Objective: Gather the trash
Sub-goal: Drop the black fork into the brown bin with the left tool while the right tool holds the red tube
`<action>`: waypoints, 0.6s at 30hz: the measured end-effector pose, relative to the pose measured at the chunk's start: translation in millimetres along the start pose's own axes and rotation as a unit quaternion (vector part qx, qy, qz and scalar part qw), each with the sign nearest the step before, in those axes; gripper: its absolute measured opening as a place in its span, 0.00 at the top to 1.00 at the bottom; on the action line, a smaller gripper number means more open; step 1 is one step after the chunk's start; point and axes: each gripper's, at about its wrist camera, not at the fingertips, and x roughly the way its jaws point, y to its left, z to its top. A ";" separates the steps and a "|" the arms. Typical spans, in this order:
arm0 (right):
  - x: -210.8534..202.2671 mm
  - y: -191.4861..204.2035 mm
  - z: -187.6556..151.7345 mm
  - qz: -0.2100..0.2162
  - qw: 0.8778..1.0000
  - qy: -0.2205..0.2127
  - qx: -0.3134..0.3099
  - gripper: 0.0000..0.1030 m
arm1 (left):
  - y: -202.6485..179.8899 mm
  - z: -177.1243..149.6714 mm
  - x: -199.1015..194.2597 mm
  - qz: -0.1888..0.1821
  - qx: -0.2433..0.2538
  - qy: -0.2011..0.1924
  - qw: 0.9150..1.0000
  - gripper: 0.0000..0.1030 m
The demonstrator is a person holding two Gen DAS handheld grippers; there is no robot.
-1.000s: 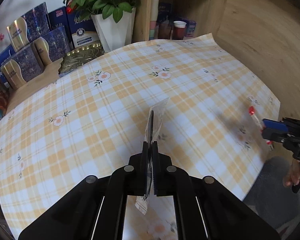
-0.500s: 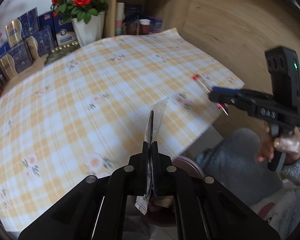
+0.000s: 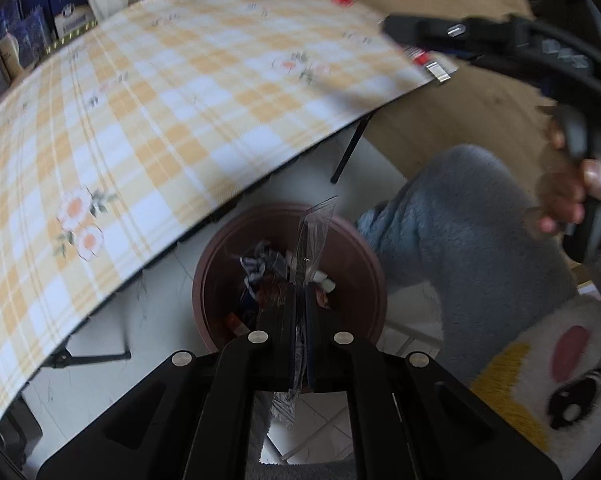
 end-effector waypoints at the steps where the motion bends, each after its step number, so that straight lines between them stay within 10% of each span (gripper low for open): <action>1: 0.7 -0.9 -0.7 0.000 1.000 0.001 0.002 0.74 | 2.6 0.1 7.9 0.001 -0.007 0.009 1.000 0.96; 11: 4.9 -9.2 -9.4 -0.003 1.000 0.014 0.014 0.74 | 1.5 3.1 43.6 0.009 -0.005 0.040 0.999 0.94; 14: 5.8 -9.7 -10.9 -0.003 1.000 0.017 0.014 0.74 | 0.5 4.4 42.5 0.004 -0.007 0.033 0.999 0.78; 16: 6.4 -8.9 -12.9 -0.007 1.000 0.021 0.010 0.74 | -0.3 5.5 34.8 0.009 -0.013 0.016 1.000 0.48; 18: 7.7 -8.3 -15.8 -0.010 1.000 0.025 0.006 0.74 | -0.3 6.5 25.4 0.013 -0.020 0.002 1.000 0.45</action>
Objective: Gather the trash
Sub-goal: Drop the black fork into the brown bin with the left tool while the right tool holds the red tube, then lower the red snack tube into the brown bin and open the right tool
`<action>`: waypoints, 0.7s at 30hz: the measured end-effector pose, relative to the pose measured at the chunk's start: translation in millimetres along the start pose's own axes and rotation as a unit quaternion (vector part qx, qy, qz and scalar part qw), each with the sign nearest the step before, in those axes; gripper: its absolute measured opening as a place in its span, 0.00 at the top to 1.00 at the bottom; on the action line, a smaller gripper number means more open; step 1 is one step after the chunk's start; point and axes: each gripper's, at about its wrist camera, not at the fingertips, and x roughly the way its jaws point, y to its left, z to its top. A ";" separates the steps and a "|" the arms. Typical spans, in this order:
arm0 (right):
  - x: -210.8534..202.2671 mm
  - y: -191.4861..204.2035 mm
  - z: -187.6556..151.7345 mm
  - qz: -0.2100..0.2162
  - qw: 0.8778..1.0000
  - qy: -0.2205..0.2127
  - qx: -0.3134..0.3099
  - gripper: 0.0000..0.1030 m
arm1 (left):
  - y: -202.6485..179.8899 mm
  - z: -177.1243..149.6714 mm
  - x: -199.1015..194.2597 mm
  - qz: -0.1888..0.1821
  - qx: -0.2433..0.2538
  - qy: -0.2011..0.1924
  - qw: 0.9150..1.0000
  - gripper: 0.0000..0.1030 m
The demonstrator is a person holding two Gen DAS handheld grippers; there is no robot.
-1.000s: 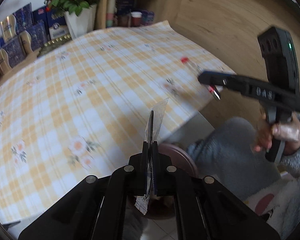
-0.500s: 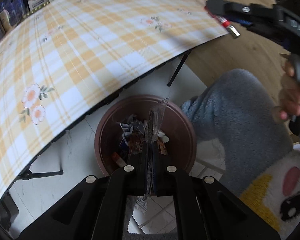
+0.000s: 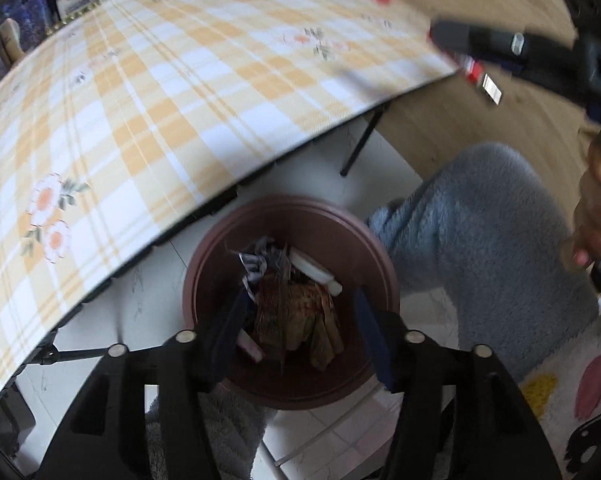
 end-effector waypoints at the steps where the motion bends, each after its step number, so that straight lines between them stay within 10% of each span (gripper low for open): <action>1: 1.6 -0.1 -2.7 0.000 1.000 0.005 0.000 0.74 | 0.8 0.9 -3.0 0.005 -0.004 -0.003 1.000 0.43; 7: 11.4 1.3 -18.8 0.002 0.999 0.033 -0.001 0.74 | 21.2 -2.2 -54.4 0.037 -0.078 -0.093 0.992 0.24; 12: 33.2 14.5 -39.0 0.004 0.997 0.080 -0.024 0.74 | 38.2 -17.3 -113.1 0.077 -0.152 -0.207 0.963 0.08; 21: 87.9 33.6 -69.4 -0.002 0.984 0.164 -0.067 0.74 | 61.9 -42.1 -150.8 0.182 -0.216 -0.245 0.927 0.06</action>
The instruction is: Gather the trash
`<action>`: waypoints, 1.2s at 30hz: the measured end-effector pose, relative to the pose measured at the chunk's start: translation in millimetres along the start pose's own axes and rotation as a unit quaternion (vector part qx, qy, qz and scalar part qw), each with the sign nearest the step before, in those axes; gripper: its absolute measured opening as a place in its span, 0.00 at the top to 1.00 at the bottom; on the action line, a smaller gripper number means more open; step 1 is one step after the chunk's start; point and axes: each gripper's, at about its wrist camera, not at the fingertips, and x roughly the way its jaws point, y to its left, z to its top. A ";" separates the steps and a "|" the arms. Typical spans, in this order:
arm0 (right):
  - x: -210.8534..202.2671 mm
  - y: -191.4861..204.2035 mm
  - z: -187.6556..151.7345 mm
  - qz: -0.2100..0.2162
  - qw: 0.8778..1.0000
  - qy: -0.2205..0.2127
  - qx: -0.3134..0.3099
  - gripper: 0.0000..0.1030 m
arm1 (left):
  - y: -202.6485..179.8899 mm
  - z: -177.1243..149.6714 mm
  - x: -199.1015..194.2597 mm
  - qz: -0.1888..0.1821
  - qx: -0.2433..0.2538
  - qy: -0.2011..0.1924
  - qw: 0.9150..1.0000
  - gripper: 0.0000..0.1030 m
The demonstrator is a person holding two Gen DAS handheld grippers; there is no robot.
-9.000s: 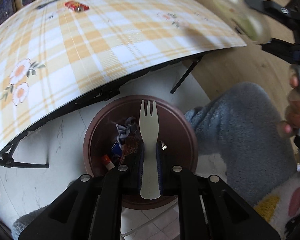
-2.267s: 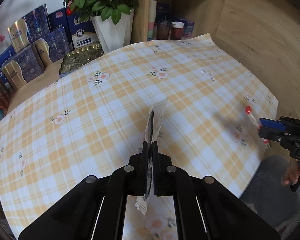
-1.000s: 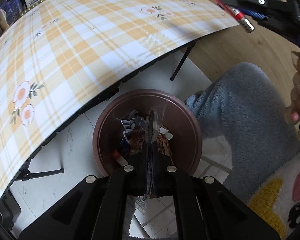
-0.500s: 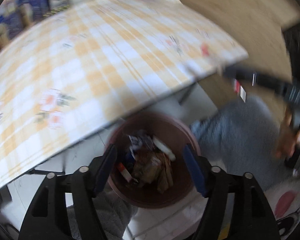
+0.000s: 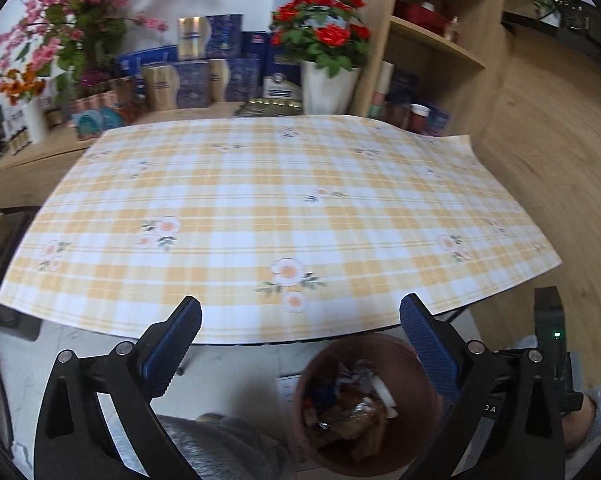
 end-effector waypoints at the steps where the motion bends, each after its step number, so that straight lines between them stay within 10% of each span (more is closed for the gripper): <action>1: 5.7 -0.6 0.0 -0.001 1.000 0.007 0.003 0.74 | 4.4 -0.5 -2.7 0.002 -0.003 -0.001 1.000 0.06; 8: 26.7 -11.7 1.9 0.002 0.999 0.034 0.039 0.67 | 17.9 -14.4 -2.5 0.033 -0.019 0.009 0.999 0.06; 16: -2.2 -2.3 16.9 -0.031 0.999 -0.006 0.026 0.08 | 17.1 -16.0 -8.0 0.048 -0.027 -0.001 0.998 0.06; 36: -215.6 40.2 95.9 -0.112 0.957 -0.264 -0.042 0.06 | -20.8 77.5 -108.8 0.079 0.015 -0.166 0.983 0.06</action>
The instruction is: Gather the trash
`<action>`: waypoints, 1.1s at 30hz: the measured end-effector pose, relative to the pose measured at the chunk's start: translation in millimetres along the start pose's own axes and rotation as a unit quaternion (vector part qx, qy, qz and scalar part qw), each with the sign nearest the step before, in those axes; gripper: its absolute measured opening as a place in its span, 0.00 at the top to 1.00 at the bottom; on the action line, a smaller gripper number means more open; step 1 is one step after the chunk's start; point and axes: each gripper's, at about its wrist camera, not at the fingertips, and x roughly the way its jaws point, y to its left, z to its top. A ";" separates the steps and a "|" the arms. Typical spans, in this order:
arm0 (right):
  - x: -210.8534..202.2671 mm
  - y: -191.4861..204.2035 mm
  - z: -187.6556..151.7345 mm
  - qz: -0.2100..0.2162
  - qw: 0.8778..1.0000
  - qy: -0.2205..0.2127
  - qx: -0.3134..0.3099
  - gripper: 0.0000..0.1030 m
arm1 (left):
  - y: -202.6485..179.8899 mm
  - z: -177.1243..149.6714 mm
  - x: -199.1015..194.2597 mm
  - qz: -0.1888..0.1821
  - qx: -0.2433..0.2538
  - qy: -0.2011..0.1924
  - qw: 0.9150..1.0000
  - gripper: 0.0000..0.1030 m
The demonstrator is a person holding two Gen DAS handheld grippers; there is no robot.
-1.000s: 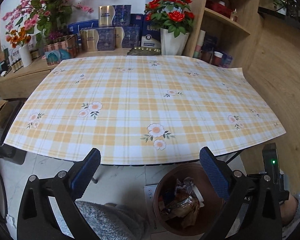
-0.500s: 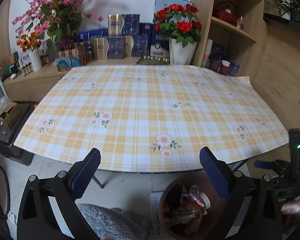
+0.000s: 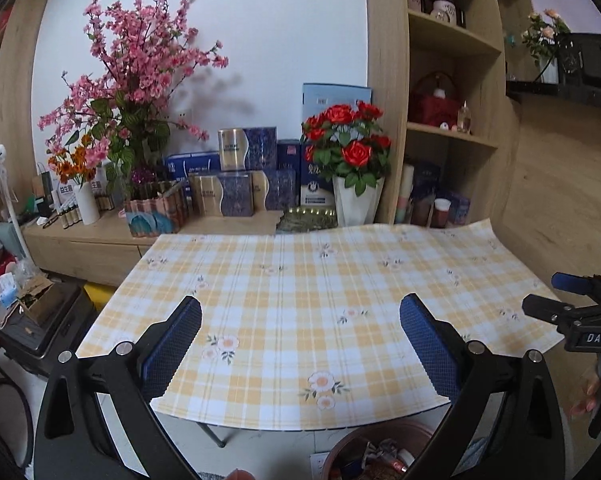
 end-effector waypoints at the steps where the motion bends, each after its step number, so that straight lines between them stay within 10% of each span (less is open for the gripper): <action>1: -6.5 -0.3 4.1 -0.001 1.000 -0.009 -0.001 0.06 | -0.6 4.1 -1.9 0.006 0.001 -0.003 1.000 0.06; 15: -72.3 -1.1 34.3 -0.017 0.995 -0.094 -0.010 0.06 | -12.6 38.2 -40.2 0.018 0.010 -0.053 0.998 0.06; 33: -81.1 3.9 35.5 -0.011 0.995 -0.104 -0.008 0.06 | -15.1 38.0 -48.3 0.019 0.013 -0.053 0.998 0.06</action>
